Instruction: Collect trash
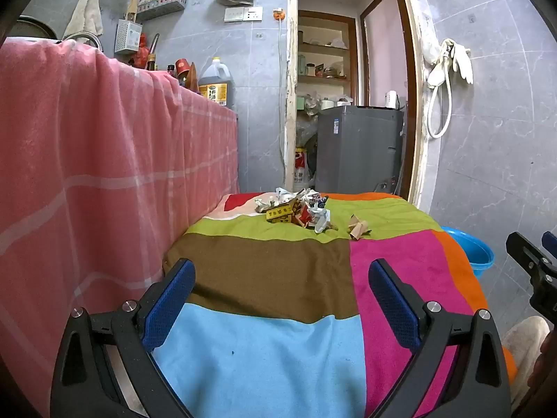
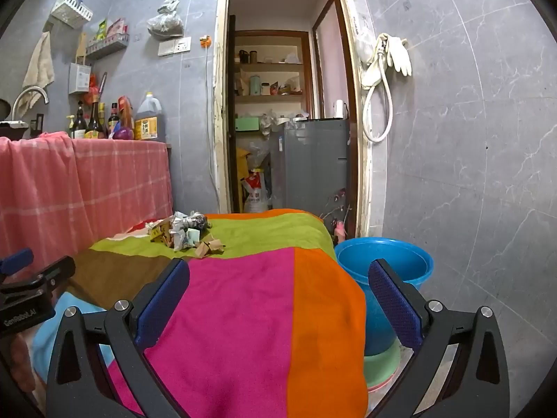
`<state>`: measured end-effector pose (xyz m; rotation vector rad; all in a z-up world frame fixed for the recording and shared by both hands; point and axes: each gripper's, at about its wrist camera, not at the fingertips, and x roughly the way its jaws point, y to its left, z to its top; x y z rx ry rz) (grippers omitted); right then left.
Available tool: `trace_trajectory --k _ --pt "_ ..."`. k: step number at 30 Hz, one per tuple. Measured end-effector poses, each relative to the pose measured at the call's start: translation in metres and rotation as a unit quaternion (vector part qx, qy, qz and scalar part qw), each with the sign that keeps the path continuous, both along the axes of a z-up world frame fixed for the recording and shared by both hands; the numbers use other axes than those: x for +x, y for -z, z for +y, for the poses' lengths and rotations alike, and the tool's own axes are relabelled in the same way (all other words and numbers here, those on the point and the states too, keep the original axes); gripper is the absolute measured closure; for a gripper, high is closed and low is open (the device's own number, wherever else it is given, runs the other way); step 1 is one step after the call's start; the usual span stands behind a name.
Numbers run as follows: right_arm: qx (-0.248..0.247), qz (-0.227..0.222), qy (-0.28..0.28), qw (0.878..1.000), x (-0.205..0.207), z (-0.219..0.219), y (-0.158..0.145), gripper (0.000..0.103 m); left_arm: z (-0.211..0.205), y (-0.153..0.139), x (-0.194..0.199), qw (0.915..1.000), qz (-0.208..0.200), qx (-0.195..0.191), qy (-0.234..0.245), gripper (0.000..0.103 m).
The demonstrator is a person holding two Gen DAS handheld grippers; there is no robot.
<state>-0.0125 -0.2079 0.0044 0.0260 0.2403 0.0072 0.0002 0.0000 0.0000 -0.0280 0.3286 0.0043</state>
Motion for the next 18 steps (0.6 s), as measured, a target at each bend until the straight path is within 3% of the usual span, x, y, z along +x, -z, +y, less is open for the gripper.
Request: trace_trajectory --k 18 --pt "-0.001 -0.004 0.000 1.000 -0.0011 -0.0008 0.0002 0.000 0.0000 0.0000 0.0000 1.0000 0.000 0.001 0.000 0.005"
